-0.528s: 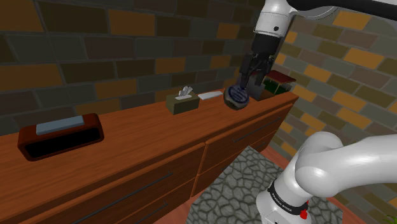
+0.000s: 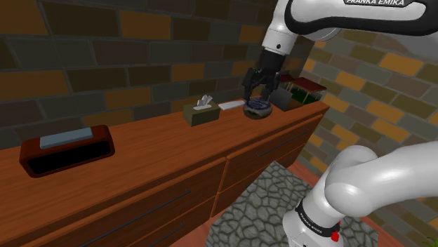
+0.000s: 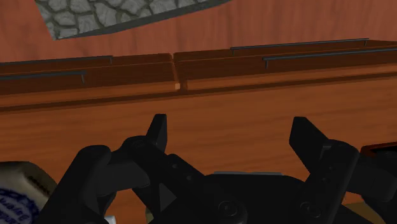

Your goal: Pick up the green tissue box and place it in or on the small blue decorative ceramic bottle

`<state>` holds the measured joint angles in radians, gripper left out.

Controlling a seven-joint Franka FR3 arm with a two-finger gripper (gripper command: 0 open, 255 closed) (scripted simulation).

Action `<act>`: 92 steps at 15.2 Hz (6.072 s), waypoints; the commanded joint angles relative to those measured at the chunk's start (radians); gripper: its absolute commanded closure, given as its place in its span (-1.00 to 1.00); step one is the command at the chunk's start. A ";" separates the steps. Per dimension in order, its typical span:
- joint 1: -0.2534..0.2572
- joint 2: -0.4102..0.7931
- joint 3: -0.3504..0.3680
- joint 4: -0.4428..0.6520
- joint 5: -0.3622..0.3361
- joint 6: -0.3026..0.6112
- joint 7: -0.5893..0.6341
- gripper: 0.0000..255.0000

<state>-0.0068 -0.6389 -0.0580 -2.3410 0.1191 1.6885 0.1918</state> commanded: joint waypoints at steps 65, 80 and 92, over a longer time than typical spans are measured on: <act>-0.025 0.777 -0.014 0.362 0.203 0.763 0.231 1.00; -0.025 0.717 -0.024 0.488 0.149 0.582 0.296 1.00; -0.028 0.703 -0.029 0.629 0.122 0.430 0.336 1.00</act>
<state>-0.0348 0.0659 -0.0864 -1.7231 0.2433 2.1311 0.5249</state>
